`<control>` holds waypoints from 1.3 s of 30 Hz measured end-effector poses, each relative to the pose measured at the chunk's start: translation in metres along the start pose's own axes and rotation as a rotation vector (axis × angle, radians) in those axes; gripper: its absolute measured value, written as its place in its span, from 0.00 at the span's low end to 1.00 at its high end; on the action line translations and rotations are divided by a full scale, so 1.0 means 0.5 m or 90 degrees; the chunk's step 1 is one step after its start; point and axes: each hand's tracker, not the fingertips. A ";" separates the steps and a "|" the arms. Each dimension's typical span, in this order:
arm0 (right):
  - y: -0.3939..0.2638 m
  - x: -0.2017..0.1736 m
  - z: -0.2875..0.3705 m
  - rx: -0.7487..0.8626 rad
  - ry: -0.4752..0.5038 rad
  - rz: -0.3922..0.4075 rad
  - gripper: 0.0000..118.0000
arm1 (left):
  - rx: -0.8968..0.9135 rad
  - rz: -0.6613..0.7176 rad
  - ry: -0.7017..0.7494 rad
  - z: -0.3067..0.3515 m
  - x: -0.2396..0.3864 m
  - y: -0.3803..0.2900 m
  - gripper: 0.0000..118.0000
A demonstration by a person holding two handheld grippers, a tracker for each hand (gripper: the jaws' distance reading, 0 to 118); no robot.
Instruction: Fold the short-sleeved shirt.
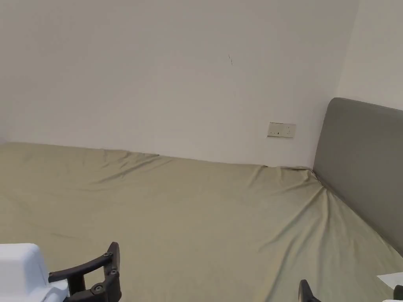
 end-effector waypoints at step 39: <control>0.018 -0.005 0.000 -0.002 0.000 -0.031 0.11 | -0.044 -0.112 0.031 -0.029 0.028 -0.036 0.02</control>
